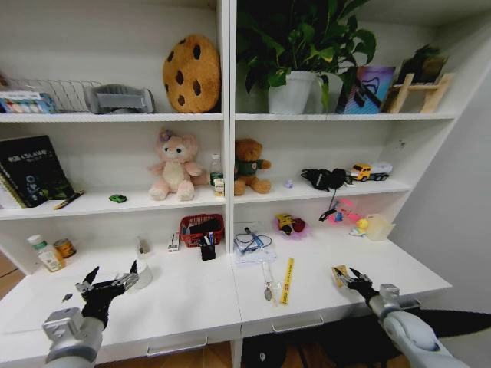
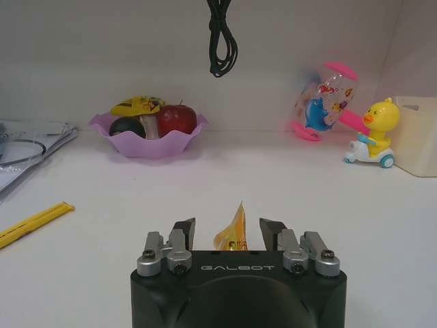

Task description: Organize the objects on the table.

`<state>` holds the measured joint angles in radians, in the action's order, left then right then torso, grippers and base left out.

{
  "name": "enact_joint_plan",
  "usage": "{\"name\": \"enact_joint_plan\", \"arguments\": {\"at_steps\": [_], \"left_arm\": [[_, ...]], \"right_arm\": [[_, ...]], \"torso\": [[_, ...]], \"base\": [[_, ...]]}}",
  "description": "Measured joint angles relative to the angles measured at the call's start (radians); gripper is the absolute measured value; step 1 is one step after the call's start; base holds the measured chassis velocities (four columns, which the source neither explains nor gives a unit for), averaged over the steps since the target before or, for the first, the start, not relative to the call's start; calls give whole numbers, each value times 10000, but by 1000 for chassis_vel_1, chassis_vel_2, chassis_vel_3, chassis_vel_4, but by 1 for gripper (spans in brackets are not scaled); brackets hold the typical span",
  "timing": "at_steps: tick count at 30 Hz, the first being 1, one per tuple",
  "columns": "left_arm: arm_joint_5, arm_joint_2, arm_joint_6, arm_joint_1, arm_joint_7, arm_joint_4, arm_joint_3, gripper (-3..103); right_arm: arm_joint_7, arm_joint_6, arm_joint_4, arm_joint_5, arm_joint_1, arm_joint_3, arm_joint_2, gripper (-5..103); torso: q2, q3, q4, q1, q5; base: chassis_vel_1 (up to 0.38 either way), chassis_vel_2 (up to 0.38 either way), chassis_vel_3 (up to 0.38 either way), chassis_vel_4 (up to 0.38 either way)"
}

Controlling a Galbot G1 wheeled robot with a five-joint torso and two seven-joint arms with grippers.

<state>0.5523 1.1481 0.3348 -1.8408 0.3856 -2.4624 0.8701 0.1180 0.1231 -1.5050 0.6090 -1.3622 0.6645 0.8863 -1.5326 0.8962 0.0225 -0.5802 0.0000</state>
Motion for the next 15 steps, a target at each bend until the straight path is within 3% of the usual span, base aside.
{"name": "enact_joint_plan", "arguments": {"at_steps": [4, 6, 8, 9, 15], "left_arm": [[0, 0, 0, 0, 0, 0, 0, 100], [0, 0, 0, 0, 0, 0, 0, 100], [0, 0, 0, 0, 0, 0, 0, 100], [0, 0, 0, 0, 0, 0, 0, 100], [0, 0, 0, 0, 0, 0, 0, 100]], "right_arm": [[-44, 0, 57, 7, 55, -3, -27, 44], [-50, -22, 185, 41, 79, -4, -55, 28], [-49, -30, 215, 52, 87, -4, -57, 28], [-48, -47, 267, 77, 110, -1, -57, 18], [-20, -110, 364, 92, 158, 26, -30, 1]], "torso": [[0, 0, 1, 0, 0], [-1, 0, 2, 0, 0], [-1, 0, 3, 0, 0], [-1, 0, 2, 0, -1], [-1, -1, 2, 0, -2]], "base": [[0, 0, 0, 0], [0, 0, 0, 0], [0, 0, 0, 0], [0, 0, 0, 0], [0, 0, 0, 0]]}}
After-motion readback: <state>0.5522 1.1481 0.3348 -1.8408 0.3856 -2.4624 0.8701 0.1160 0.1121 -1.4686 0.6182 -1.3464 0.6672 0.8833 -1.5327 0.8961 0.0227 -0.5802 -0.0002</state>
